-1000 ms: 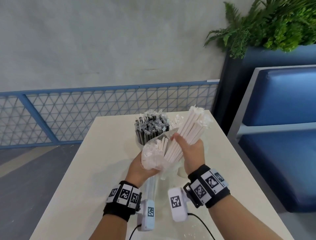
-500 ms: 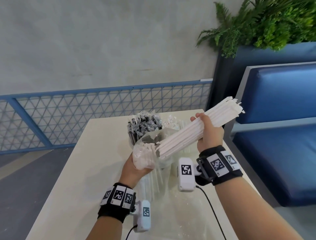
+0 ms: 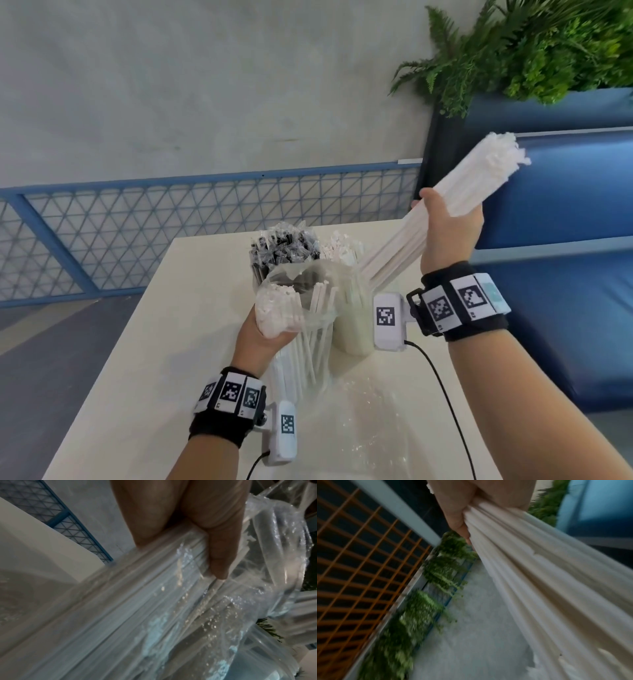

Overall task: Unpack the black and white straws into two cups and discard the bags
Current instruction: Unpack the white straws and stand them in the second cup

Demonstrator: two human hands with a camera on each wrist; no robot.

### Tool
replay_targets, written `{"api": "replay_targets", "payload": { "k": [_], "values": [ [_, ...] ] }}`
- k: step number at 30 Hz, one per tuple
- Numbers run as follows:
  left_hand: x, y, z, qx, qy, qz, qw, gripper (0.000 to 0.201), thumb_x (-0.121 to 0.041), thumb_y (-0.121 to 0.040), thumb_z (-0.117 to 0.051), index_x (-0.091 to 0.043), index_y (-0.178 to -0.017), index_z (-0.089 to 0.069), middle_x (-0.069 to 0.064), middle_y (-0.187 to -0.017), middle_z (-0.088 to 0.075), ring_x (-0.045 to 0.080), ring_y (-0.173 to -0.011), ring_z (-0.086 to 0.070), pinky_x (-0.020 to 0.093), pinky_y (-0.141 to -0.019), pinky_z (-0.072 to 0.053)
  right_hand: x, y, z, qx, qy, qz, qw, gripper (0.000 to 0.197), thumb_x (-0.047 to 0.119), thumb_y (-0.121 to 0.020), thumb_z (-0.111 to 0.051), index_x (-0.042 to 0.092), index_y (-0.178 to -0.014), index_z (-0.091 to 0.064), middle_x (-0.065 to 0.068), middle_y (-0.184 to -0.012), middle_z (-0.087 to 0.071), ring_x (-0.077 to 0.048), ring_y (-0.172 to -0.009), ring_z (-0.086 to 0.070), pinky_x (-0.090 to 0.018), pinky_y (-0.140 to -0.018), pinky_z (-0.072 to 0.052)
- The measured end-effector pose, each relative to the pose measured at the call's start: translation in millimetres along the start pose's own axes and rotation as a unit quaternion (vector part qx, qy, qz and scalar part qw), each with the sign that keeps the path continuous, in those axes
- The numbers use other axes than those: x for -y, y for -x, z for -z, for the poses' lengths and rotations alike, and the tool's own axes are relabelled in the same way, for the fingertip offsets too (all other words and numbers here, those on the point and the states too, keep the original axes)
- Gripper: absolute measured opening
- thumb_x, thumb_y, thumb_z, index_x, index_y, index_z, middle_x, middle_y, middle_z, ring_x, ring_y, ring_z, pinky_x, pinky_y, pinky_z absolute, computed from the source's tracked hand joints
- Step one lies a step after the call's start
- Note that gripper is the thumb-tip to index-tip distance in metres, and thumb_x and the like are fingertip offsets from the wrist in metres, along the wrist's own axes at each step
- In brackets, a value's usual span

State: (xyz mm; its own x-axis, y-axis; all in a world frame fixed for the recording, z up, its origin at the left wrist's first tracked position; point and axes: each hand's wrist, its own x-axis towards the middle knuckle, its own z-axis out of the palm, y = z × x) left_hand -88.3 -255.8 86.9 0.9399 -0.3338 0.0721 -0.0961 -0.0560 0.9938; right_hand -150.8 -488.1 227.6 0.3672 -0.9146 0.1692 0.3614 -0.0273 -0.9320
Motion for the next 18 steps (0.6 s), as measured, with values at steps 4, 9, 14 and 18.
{"api": "replay_targets", "payload": {
  "k": [4, 9, 14, 18],
  "values": [
    [-0.5, -0.2, -4.0, 0.017, 0.029, 0.000, 0.999, 0.054, 0.015, -0.067, -0.070, -0.007, -0.113, -0.052, -0.004, -0.096, -0.061, -0.006, -0.081, -0.060, 0.002, -0.061, -0.046, -19.6, 13.2, -13.3, 0.064, 0.106, 0.044, 0.991, 0.039, 0.019, -0.081, -0.068, 0.008, -0.116, -0.053, -0.001, -0.103, -0.060, -0.016, -0.097, -0.057, -0.029, -0.084, -0.048],
    [4.3, -1.2, -1.6, 0.010, 0.038, 0.010, 0.999, 0.057, 0.012, -0.066, -0.073, 0.001, -0.118, -0.052, 0.010, -0.106, -0.063, 0.006, -0.088, -0.060, 0.005, -0.063, -0.048, -57.9, 22.7, -13.2, 0.120, 0.165, 0.058, 0.977, 0.034, 0.013, -0.080, -0.068, 0.016, -0.111, -0.053, 0.019, -0.084, -0.053, 0.010, -0.075, -0.053, -0.008, -0.071, -0.043],
    [7.3, -2.8, 1.3, 0.013, 0.051, 0.012, 0.999, 0.057, 0.015, -0.065, -0.072, 0.003, -0.117, -0.053, 0.008, -0.101, -0.065, -0.007, -0.076, -0.065, 0.008, -0.063, -0.049, -69.5, 25.7, -10.7, 0.173, 0.187, 0.122, 0.959, 0.037, 0.006, -0.083, -0.060, 0.024, -0.114, -0.050, 0.026, -0.088, -0.049, 0.022, -0.076, -0.048, 0.006, -0.066, -0.033],
    [11.8, -6.2, 3.7, 0.010, 0.056, 0.011, 0.998, 0.067, -0.002, -0.056, -0.082, -0.003, -0.117, -0.055, 0.009, -0.107, -0.066, 0.002, -0.087, -0.065, 0.011, -0.069, -0.051, -80.4, 23.4, -11.2, 0.231, 0.255, 0.153, 0.926, 0.022, 0.011, -0.091, -0.047, 0.022, -0.109, -0.054, 0.004, -0.103, -0.060, -0.010, -0.093, -0.056, -0.021, -0.081, -0.041]
  ]
}}
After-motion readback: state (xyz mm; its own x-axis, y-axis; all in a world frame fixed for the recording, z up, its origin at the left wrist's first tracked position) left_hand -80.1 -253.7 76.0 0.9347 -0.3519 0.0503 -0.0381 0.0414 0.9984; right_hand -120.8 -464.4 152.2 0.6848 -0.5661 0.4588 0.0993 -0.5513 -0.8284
